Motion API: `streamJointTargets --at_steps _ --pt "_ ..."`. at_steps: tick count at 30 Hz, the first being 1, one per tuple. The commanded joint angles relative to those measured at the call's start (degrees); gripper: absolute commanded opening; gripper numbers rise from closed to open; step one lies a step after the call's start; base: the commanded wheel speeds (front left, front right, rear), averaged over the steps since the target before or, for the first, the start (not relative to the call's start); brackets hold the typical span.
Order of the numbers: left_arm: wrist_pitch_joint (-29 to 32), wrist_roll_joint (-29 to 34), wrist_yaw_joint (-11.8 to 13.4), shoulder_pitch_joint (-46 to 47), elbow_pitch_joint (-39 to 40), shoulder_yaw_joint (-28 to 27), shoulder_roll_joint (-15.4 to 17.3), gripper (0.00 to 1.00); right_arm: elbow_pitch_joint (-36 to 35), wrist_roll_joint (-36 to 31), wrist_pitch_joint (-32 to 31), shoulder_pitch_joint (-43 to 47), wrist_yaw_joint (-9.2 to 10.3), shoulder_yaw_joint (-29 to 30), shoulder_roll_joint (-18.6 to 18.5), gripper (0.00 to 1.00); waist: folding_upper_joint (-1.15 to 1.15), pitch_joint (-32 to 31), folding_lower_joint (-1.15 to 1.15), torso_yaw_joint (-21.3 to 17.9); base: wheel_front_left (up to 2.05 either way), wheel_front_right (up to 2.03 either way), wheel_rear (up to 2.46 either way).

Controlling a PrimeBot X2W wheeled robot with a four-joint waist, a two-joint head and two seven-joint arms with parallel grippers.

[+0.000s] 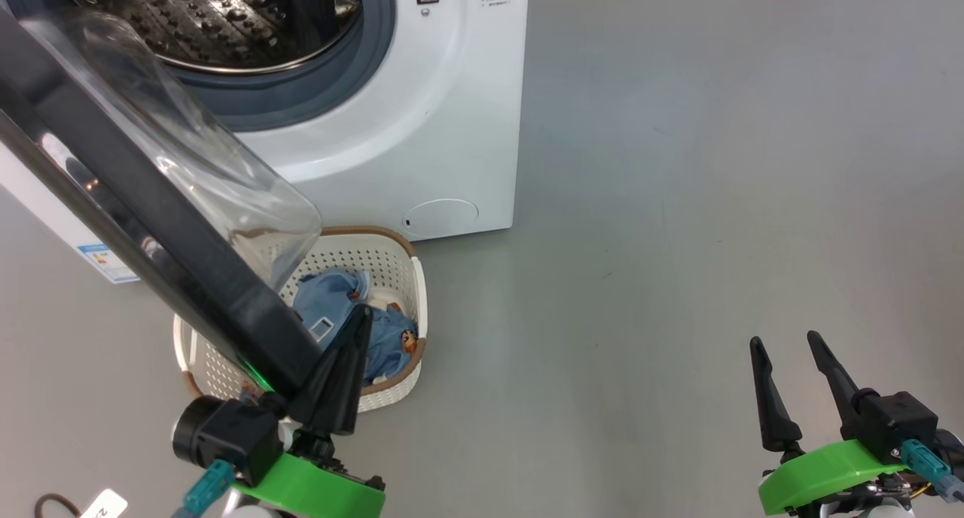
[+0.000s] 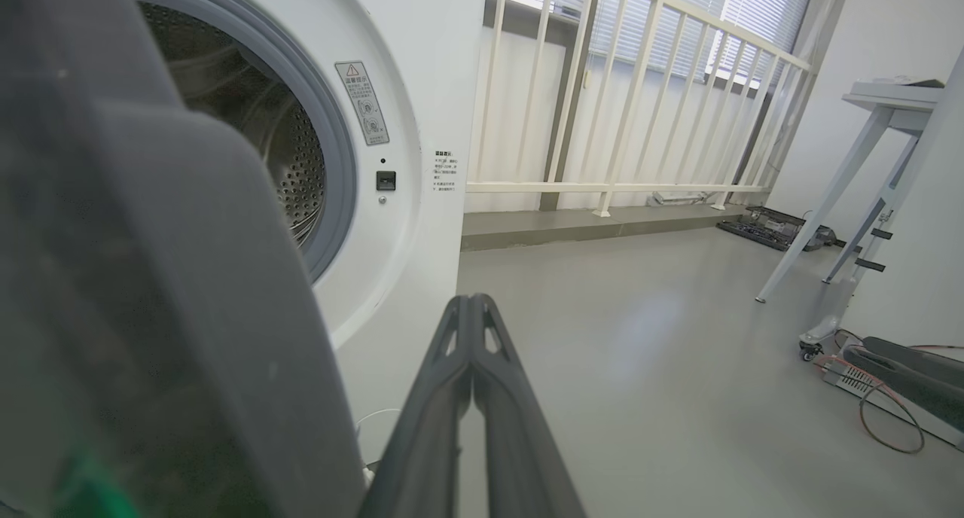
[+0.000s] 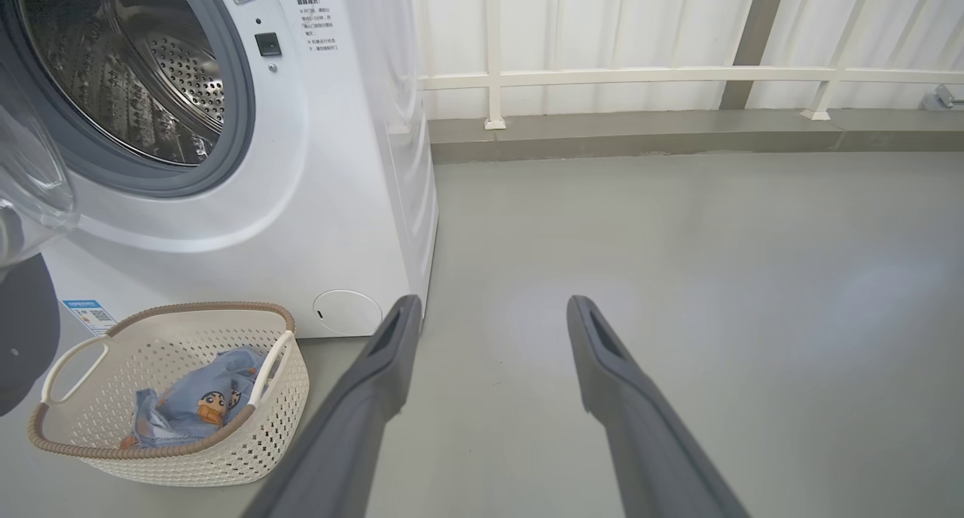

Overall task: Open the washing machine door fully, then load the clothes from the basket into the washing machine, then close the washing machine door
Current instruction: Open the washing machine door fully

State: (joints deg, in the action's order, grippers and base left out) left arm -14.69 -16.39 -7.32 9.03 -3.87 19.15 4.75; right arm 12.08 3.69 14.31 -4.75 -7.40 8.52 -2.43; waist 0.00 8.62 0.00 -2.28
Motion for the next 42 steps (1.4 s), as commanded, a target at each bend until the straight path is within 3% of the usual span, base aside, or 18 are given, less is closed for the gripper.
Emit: streamJointTargets --at_steps 1,42 --pt "-0.3 0.2 -0.2 2.3 0.6 -2.4 0.0 0.00 -1.0 0.4 0.7 -2.0 -0.09 -1.4 -0.4 1.00 0.00 0.1 0.00 0.2 0.00 0.00 0.00" --pt "-0.3 2.5 -0.2 -4.0 1.1 -6.6 -1.0 0.00 -0.4 0.7 0.7 -1.3 -0.09 -1.2 -0.4 1.00 0.00 -1.2 0.00 10.8 0.00 0.00 0.00"
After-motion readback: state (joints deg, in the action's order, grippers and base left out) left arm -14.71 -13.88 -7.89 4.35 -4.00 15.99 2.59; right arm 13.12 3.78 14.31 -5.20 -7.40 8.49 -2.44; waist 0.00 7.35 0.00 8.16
